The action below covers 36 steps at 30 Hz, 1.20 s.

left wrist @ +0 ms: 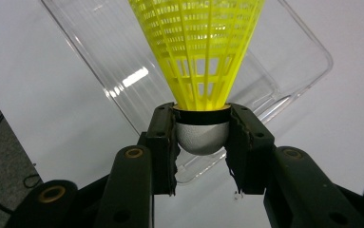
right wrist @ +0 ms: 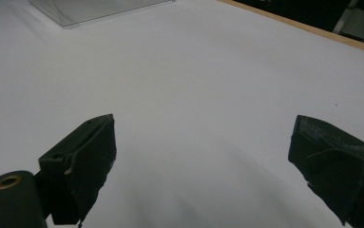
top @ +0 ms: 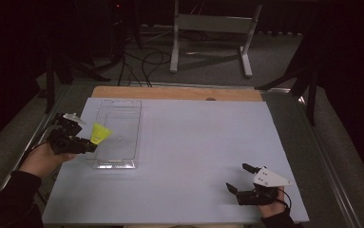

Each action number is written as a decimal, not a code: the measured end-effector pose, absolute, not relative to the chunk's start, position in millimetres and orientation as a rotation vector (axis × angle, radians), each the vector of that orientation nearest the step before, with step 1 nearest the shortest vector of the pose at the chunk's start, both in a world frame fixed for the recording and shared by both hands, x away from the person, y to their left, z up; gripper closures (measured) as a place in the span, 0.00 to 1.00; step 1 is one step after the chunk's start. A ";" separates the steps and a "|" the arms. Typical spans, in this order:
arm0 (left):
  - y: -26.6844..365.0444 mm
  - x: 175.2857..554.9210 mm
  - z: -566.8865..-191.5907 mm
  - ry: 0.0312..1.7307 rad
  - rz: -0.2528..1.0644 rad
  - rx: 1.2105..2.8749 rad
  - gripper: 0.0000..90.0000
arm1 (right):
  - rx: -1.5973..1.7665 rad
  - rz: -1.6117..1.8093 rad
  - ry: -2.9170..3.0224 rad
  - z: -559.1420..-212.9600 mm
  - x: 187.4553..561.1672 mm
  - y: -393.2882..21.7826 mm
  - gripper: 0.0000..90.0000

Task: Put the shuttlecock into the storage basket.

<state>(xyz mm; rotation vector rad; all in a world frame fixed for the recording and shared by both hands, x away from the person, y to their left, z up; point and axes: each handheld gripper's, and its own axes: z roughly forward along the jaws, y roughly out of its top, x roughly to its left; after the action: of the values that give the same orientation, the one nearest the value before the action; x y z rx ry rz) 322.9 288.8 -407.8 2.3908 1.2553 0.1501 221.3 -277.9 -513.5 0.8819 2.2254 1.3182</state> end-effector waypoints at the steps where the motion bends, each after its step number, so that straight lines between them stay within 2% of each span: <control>1: 288.8 323.1 -409.7 1.236 0.164 2.406 0.73 | 0.881 1.318 2.226 -513.6 221.3 -277.9 0.10; 21: 285.2 335.2 -424.2 1.139 0.145 2.551 0.73 | 0.880 1.313 2.231 -514.2 221.7 -277.3 0.10; 36: 277.2 345.4 -427.9 1.184 0.112 2.625 0.73 | 0.883 1.310 2.229 -514.2 221.7 -277.7 0.10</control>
<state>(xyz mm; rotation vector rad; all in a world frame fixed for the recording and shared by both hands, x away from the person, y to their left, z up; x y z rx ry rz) 345.4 277.2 -427.9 2.6246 1.1837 0.1124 221.7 -277.7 -514.2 0.8825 2.2294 1.3100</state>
